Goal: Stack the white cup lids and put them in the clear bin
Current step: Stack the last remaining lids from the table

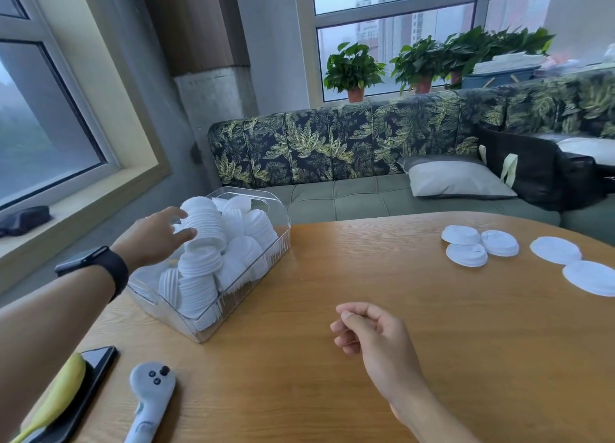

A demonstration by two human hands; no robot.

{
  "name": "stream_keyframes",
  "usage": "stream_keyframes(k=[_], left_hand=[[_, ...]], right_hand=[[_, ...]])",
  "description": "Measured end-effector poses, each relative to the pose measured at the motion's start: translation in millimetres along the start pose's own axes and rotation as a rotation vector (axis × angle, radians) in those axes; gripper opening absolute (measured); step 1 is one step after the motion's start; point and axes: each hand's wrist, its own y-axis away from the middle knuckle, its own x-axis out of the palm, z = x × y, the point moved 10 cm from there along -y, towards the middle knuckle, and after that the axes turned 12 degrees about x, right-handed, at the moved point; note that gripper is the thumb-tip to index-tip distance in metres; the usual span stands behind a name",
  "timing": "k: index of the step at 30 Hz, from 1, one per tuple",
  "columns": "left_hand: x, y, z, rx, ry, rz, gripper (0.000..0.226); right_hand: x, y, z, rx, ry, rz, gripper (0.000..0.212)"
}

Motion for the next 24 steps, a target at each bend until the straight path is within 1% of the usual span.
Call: stream_keyframes(k=[3,10,12,15,17,19,21,24], left_hand=[[0.9,-1.0,6.7,-0.018,-0.034,0.004,0.043],[-5.2,-3.8,24.4,-0.068,-0.063,-0.085,0.017],[-12.4,-0.5,17.7,-0.054,-0.047,-0.180,0.024],[-28.9,16.8,-19.5,0.009,0.006,-0.403,0.033],[-22.7,28.3,-53.8,0.073,0.097,-0.474,0.039],[4.4,36.6,-91.6,0.147,0.201,-0.441,0.045],[42.8,48.2,-132.8,0.216,0.283,-0.371,0.048],[105.2,70.5,-197.0,0.325,0.414,-0.247,0.042]], right_hand=[[-2.4,-1.7,-0.2,-0.003,-0.004,-0.006,0.014],[-6.2,-5.6,-5.8,-0.008,-0.001,-0.012,0.015],[-7.4,-6.8,-6.2,-0.009,-0.007,-0.015,0.015],[-10.5,-9.1,-5.7,-0.011,-0.020,-0.024,0.015],[-15.9,-10.7,-4.5,-0.019,-0.029,-0.044,0.015],[-25.6,-11.7,-1.2,-0.039,-0.031,-0.092,0.015],[-40.9,-13.4,2.2,-0.054,-0.039,-0.154,0.016],[-72.3,-16.7,5.3,-0.076,-0.022,-0.248,0.016]])
